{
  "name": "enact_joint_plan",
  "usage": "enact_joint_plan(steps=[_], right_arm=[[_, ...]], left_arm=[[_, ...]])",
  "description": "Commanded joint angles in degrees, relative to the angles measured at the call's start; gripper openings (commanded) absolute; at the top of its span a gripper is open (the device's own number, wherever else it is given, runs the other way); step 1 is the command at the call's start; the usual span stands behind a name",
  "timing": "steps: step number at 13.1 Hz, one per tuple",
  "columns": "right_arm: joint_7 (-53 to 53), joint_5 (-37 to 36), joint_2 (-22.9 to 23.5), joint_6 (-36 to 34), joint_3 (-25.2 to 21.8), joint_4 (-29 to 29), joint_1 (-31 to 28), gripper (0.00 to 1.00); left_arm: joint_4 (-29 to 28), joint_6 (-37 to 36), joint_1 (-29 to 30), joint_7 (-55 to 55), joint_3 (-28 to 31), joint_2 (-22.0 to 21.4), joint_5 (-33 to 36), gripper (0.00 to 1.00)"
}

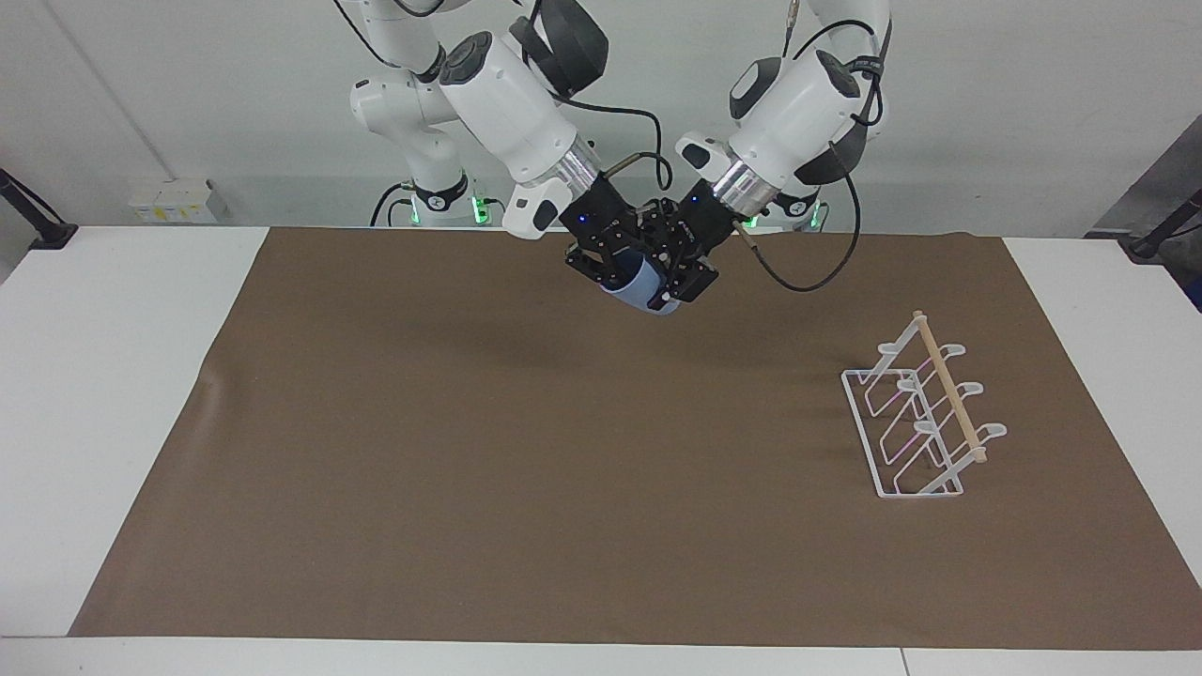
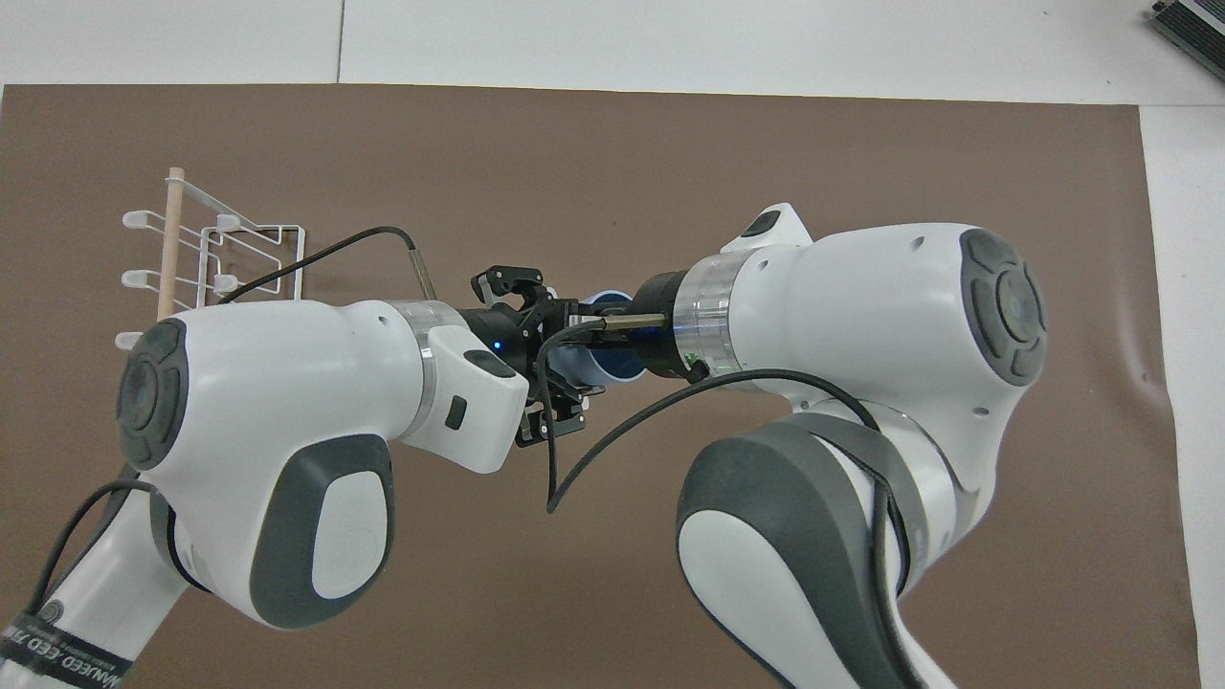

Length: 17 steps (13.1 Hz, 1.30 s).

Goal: Hang cup on cup holder

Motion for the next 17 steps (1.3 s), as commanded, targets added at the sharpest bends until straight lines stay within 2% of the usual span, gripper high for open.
enact_joint_plan(steps=[1,3,8,12,15,17], right_arm=[[0.0,1.1,-0.8,0.5,0.4,-1.3,-0.5,0.78],[-0.4,1.1,-1.4,0.7,0.4,-2.8,-1.3,1.00],[-2.5,1.1,-1.5,0.9,0.4,-3.1,-1.4,1.00],[-2.2,1.1,-1.5,1.1,0.4,-3.1,-1.4,1.00],[-2.7,1.0,-1.5,1.1,0.4,-3.1,-1.4,1.00],[-2.6,-0.8,-1.6,1.2,0.4,-3.1,-1.2,1.00]], left_arm=[[0.9,-3.0,0.0,-0.8,0.6,-0.2,1.1,0.00],[0.9,-3.9,1.6,-0.7,0.5,-0.2,2.2,0.00],[0.9,-6.8,4.5,-0.7,0.6,-0.5,9.7,0.00],[1.0,-9.8,9.8,-0.7,0.6,-0.5,17.6,0.00],[4.1,-17.2,12.9,-0.7,0.6,-0.3,26.6,0.00],[6.3,-19.4,15.8,-0.6,0.5,0.4,32.5,0.00]])
